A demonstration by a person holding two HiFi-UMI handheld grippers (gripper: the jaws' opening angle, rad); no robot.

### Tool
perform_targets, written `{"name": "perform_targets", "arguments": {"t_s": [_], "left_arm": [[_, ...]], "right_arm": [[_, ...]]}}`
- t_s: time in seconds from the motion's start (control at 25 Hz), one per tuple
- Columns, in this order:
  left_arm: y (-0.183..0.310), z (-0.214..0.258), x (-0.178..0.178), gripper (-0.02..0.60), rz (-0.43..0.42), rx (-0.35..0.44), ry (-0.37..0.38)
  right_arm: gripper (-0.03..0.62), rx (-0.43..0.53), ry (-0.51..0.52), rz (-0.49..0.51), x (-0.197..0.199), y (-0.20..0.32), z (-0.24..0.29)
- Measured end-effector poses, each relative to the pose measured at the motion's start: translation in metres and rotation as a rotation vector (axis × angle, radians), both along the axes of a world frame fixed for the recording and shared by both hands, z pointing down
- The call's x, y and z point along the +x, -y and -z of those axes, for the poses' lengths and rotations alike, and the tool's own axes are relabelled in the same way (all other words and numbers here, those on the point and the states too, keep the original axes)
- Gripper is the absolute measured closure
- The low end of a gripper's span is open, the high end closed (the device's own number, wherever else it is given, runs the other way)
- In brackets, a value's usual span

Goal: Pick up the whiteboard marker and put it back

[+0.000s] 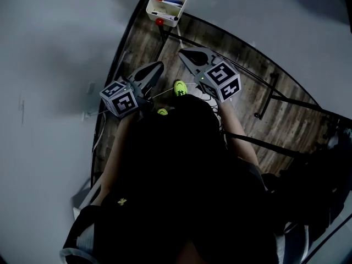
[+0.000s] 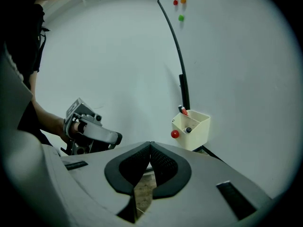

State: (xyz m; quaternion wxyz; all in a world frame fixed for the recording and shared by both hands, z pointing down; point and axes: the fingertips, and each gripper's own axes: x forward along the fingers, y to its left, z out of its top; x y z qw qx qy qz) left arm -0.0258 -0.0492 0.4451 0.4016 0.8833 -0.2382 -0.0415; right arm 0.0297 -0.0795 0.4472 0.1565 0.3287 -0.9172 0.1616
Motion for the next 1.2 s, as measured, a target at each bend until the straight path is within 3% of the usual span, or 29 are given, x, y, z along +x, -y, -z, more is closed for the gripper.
{"name": "perform_targets", "arguments": {"t_s": [0.8,1.2], "left_arm": [[0.035,0.004,0.019,0.575,0.094,0.001,-0.007],[0.05,-0.005,0.007,0.575,0.103,-0.015,-0.022]], "right_arm": [[0.598,0.117,-0.07,0.17,0.001,0.048,0.002],[0.52,0.175,-0.184,0.159,0.0,0.068,-0.005]]}}
